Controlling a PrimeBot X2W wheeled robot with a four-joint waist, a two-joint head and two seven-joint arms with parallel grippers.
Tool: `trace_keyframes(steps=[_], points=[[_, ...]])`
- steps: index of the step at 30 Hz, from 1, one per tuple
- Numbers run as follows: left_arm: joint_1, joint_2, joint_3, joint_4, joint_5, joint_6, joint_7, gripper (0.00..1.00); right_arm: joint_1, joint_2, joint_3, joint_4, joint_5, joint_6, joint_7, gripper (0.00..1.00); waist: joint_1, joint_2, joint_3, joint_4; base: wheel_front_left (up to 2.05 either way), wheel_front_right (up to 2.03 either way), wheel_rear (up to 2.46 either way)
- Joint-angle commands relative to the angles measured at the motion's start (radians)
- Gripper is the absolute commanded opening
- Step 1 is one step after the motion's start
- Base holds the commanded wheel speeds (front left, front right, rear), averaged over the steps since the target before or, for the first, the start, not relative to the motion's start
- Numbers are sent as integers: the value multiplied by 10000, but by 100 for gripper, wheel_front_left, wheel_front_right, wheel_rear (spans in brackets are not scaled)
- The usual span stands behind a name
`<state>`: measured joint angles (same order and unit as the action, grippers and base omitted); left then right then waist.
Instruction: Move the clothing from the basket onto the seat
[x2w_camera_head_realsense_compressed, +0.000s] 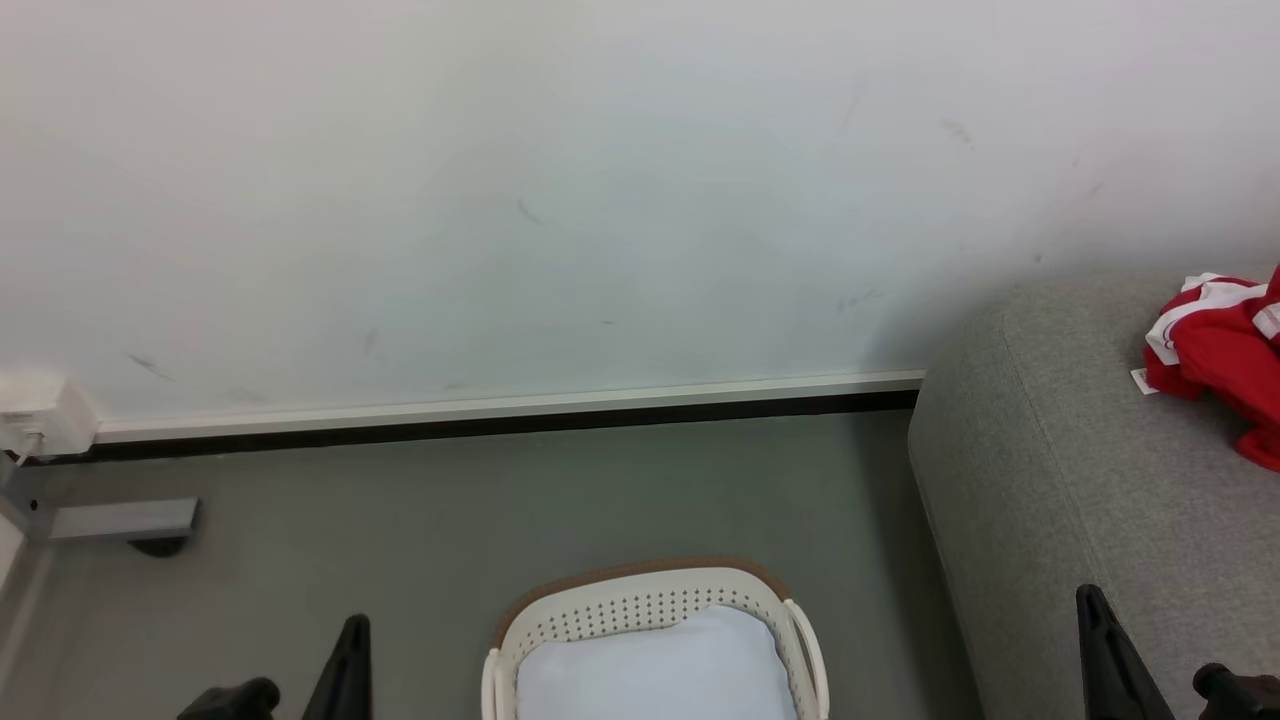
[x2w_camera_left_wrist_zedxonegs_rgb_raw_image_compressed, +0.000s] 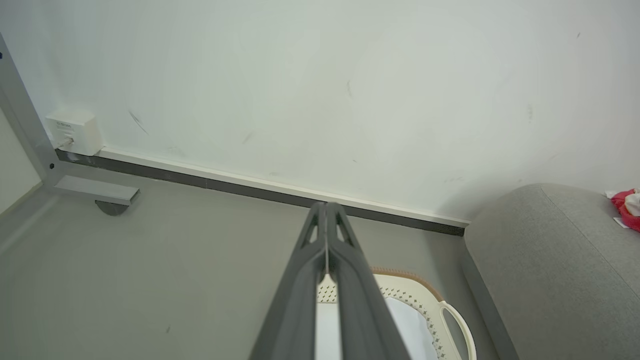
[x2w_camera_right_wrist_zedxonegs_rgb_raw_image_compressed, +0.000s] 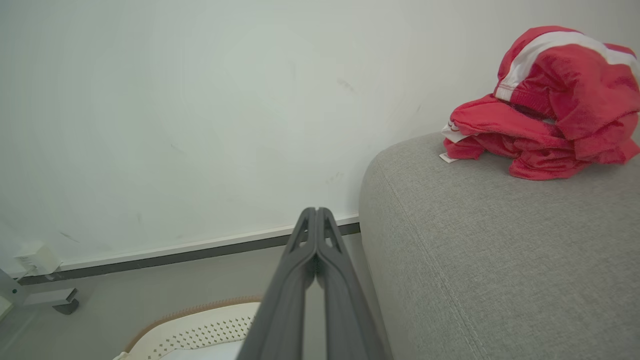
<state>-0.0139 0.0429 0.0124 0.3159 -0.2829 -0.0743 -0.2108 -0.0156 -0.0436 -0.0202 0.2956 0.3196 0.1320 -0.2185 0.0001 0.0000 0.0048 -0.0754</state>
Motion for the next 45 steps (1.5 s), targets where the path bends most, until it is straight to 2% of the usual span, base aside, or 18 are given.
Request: trace_keyframes(steps=[1, 24, 45], points=[[-251, 45, 63, -188, -545, -45, 92, 0, -208, -61, -77, -169, 524, -2, 91, 0, -1, 0, 0, 11, 0, 0, 0], [-431, 62, 291, -407, -4250, -202, 953, 0, -433, -72, -322, -305, 4107, -6, 1016, 0, -1, 0, -4, 154, 0, 0, 0], [-621, 76, 521, -514, -7016, -316, 1665, 0, -610, -82, -516, -373, 6811, -10, 1731, 0, -1, 0, -9, 290, 0, 0, 0]])
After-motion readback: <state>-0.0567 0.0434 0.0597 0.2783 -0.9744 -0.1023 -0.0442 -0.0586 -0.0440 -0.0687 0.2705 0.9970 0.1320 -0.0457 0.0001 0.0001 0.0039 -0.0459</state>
